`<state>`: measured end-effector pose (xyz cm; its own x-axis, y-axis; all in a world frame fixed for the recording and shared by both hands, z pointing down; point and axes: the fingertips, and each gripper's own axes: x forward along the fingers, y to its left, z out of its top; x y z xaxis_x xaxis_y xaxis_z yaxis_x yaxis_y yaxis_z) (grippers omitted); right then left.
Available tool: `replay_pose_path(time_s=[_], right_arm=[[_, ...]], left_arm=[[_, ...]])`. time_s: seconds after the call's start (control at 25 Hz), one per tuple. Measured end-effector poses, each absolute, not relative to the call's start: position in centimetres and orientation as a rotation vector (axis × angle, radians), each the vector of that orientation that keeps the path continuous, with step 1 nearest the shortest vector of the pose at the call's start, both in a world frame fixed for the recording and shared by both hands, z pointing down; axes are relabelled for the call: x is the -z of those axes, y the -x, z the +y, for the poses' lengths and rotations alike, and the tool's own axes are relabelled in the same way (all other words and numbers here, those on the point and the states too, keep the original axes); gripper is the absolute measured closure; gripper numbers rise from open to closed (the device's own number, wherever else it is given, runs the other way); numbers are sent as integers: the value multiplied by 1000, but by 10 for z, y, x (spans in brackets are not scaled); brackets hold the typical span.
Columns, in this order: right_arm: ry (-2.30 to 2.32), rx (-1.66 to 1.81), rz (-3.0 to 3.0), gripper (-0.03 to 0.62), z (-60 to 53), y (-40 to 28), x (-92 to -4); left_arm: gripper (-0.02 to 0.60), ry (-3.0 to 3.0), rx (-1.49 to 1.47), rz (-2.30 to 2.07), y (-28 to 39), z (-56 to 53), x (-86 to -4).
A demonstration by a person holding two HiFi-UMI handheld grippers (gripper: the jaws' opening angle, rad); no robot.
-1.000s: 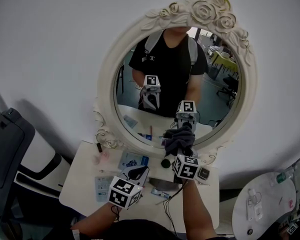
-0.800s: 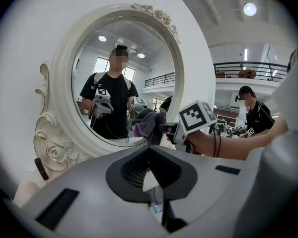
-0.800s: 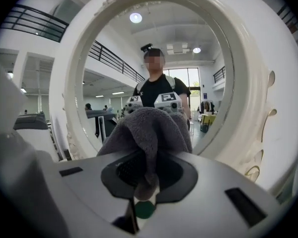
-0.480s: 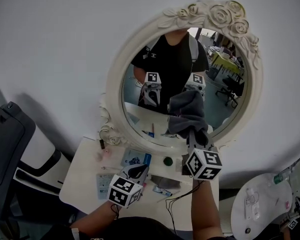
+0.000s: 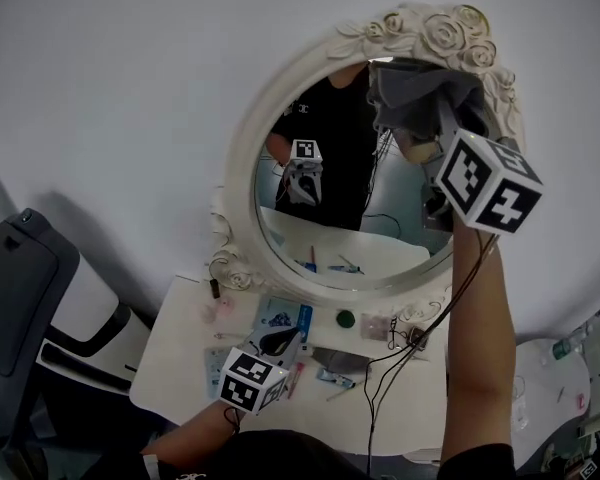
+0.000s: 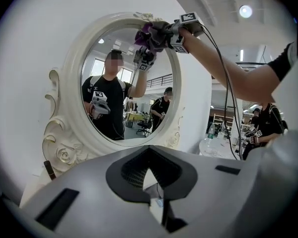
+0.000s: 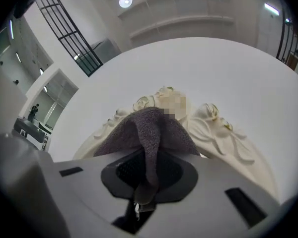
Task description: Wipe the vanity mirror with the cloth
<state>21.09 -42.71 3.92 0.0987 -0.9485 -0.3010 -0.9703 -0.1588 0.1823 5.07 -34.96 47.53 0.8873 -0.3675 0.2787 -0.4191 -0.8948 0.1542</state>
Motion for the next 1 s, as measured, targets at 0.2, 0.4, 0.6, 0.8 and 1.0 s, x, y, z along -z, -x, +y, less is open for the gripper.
replay_pose_path(time_s=[0.2, 0.4, 0.6, 0.8, 1.0], right_arm=[[2333, -566, 1956, 553, -445, -206, -17], [2337, -577, 1925, 552, -447, -204, -20], [2269, -558, 1946, 553, -457, -197, -41], [2220, -553, 1945, 553, -460, -191, -82], [2250, -567, 1872, 553, -457, -193, -133]], left_arm=[[583, -2842, -373, -619, -34, -355, -478], [583, -2845, -387, -615, -26, -360, -481], [581, -2844, -416, -596, -20, -361, -489], [583, -2832, -457, -586, -13, -366, -500], [583, -2844, -434, -584, -15, -370, -495]])
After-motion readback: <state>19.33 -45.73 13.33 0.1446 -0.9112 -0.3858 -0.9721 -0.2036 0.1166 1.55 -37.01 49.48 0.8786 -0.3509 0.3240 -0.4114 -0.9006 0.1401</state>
